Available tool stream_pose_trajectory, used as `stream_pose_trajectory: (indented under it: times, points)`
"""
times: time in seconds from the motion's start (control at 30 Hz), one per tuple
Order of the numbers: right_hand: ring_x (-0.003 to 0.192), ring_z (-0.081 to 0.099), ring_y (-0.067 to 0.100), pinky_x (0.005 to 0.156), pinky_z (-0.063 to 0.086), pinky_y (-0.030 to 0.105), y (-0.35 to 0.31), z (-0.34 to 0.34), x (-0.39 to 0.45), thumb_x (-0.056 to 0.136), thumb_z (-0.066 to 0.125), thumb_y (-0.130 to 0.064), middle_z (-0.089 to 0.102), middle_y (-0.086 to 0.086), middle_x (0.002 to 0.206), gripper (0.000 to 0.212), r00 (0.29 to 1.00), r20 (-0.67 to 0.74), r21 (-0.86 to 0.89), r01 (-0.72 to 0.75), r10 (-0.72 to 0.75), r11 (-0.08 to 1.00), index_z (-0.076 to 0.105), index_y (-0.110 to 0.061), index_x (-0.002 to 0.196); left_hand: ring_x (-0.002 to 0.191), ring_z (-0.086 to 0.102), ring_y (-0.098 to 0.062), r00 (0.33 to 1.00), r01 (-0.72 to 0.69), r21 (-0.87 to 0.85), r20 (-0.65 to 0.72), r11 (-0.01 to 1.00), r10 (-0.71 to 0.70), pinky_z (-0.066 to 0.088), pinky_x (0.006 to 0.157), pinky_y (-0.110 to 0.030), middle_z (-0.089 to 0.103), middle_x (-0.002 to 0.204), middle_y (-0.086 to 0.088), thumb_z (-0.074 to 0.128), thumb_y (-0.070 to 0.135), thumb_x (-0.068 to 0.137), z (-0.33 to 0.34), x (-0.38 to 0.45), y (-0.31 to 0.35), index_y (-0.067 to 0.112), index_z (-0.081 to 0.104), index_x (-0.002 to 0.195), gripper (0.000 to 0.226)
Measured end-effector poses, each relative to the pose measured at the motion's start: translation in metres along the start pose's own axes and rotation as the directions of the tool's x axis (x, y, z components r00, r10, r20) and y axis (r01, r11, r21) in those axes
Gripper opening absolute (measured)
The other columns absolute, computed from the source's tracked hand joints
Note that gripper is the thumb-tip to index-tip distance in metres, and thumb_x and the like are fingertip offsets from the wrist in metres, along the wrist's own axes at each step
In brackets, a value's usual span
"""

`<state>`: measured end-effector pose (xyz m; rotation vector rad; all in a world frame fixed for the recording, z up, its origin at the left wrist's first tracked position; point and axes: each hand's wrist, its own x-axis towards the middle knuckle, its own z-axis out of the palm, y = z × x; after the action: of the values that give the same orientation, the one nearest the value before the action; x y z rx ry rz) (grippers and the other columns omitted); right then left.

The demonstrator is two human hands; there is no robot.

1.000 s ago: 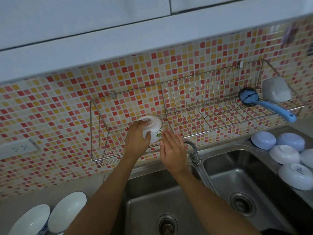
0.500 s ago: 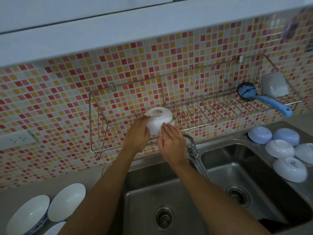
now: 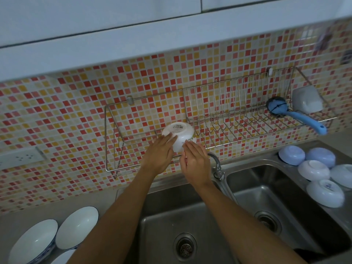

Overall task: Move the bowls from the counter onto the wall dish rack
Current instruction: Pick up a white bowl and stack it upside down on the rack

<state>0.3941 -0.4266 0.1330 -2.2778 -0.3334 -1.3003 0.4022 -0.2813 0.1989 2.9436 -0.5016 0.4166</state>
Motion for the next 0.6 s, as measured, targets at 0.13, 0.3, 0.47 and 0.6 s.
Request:
stream_pose_trajectory:
  times: [0.13,0.3,0.47,0.6]
  points:
    - [0.109,0.066,0.023,0.107,0.044,0.043,-0.002,-0.003,0.001,0.091,0.05,-0.019,0.071,0.013,0.113,0.032,0.999,0.032,0.014,-0.025,0.025,1.0,0.071,-0.002,0.11,0.145,0.019,-0.023,1.0,0.013,0.02,0.012,1.0,-0.013,0.023,0.117,-0.045,0.021,0.157,0.002,0.011,0.041,0.096,0.002,-0.003,0.0,0.027,0.021,0.149,0.056]
    - [0.136,0.044,0.024,0.119,0.021,0.045,-0.014,-0.009,-0.007,0.099,0.039,-0.028,0.058,0.011,0.136,0.042,0.976,0.157,0.023,-0.156,0.151,0.987,0.059,-0.006,0.13,0.14,0.032,-0.022,0.989,0.12,0.062,-0.088,0.991,-0.115,0.036,0.11,-0.044,0.025,0.156,-0.003,0.005,0.045,0.099,0.009,-0.027,0.004,0.022,0.022,0.149,0.057]
    - [0.15,-0.005,0.022,0.113,0.035,0.05,-0.04,-0.008,-0.029,0.101,0.043,-0.028,0.004,-0.002,0.162,0.058,0.923,0.254,0.111,-0.324,0.288,0.94,0.02,-0.016,0.153,0.146,0.007,-0.027,0.963,0.206,0.102,-0.2,0.973,-0.183,0.001,0.117,-0.046,0.012,0.159,-0.008,0.016,0.036,0.1,0.025,-0.072,0.011,0.019,0.01,0.15,0.053]
    - [0.149,0.009,0.03,0.1,0.049,0.049,-0.065,-0.004,-0.057,0.098,0.048,-0.027,-0.011,-0.002,0.162,0.069,0.901,0.333,0.213,-0.359,0.278,0.909,0.007,-0.025,0.154,0.145,-0.002,-0.03,0.955,0.275,0.002,-0.12,0.961,-0.273,0.006,0.117,-0.051,0.002,0.159,-0.01,0.024,0.038,0.099,0.046,-0.141,-0.005,0.023,0.0,0.15,0.058]
